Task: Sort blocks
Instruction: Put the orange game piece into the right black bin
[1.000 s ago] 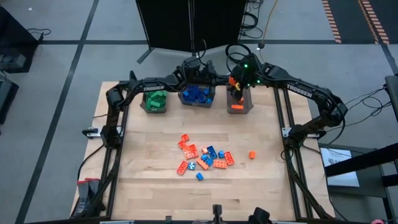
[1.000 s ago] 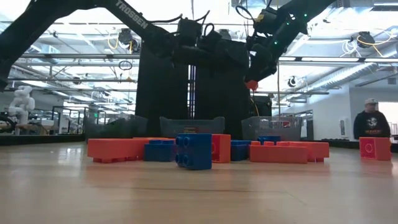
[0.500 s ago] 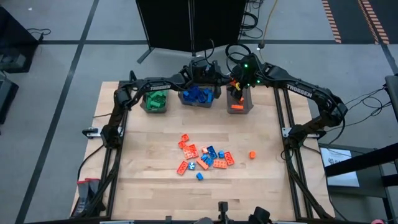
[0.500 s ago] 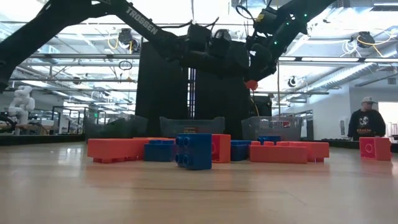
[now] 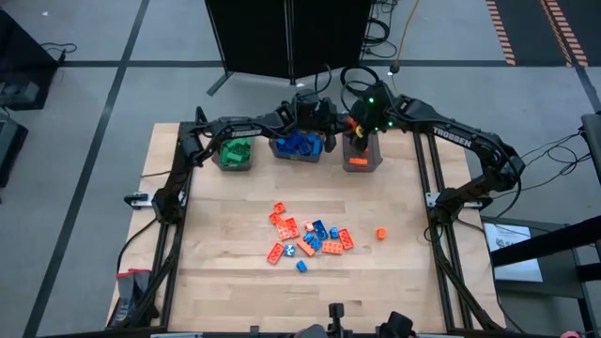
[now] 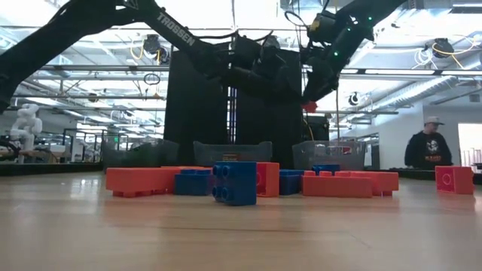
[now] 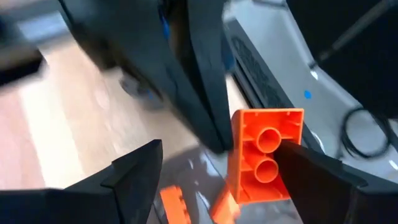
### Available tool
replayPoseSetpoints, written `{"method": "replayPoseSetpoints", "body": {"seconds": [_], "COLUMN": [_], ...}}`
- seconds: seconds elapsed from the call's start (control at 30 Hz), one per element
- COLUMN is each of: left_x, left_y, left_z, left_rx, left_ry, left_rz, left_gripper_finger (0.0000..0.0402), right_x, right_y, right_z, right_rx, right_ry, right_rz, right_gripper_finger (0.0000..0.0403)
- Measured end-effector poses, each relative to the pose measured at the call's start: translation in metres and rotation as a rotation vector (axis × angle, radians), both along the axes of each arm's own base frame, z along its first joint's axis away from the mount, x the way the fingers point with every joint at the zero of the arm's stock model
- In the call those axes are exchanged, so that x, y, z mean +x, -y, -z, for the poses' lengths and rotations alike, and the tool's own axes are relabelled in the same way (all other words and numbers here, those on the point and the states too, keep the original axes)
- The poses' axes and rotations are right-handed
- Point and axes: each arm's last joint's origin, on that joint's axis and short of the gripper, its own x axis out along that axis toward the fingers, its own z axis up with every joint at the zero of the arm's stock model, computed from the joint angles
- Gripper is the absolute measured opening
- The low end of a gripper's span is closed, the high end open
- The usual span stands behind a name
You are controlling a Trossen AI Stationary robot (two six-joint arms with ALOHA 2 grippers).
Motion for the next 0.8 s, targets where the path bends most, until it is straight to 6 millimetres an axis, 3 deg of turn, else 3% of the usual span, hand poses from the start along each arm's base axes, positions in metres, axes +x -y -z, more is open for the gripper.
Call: {"method": "replayPoseSetpoints", "body": {"seconds": [0.23,0.8], "left_x": [-0.004,0.000], "left_y": [0.003,0.005], "left_z": [-0.019,-0.022], "left_rx": [0.042,0.089], "left_ry": [0.046,0.108], "left_rz": [0.039,0.033], "left_gripper_finger": [0.0000,0.0000], "right_x": [-0.011,-0.008], "right_y": [0.003,-0.001], "right_z": [0.005,0.005], "right_rx": [0.020,0.050], "right_ry": [-0.100,-0.064], "right_rz": [0.063,-0.029], "right_gripper_finger": [0.0302,0.0302]}}
